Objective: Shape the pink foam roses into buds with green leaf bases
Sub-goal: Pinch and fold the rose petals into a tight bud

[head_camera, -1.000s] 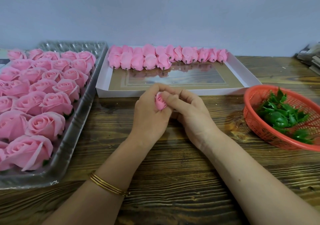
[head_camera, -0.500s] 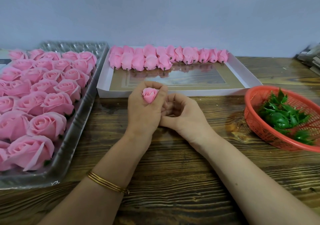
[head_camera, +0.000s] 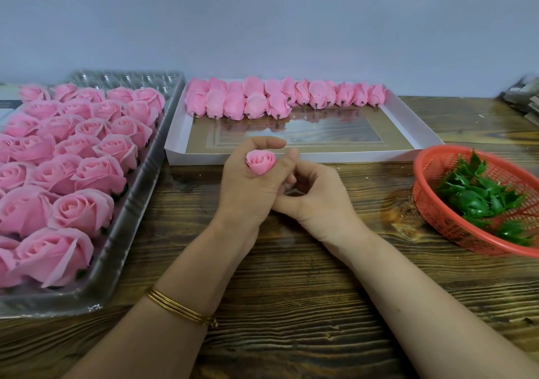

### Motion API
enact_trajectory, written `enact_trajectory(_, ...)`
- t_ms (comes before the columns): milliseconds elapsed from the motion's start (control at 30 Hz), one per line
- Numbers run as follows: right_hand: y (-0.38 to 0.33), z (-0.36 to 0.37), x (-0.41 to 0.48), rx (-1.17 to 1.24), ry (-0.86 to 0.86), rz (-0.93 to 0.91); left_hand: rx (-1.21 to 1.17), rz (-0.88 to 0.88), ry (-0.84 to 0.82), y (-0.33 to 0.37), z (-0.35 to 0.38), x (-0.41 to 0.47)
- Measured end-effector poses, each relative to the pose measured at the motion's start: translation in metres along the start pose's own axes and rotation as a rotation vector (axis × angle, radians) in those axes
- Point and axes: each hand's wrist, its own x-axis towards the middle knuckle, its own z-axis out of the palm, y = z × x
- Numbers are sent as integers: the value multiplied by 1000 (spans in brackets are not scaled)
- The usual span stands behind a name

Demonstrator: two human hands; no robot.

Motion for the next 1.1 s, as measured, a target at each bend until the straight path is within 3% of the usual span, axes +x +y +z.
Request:
enact_trajectory(300, -1, -6, 2, 104, -137, 67, 13, -19, -40, 0, -1, 1)
enact_trajectory(567, -3, -1, -1, -28, -14, -34, 10, -20, -43, -1, -2, 0)
enact_trajectory(867, 2, -8, 2, 107, -110, 60, 1, -47, -119, 3, -4, 1)
enact_trajectory(1100, 3, -3, 2, -27, -46, -25, -12, -60, -63, 3, -1, 0)
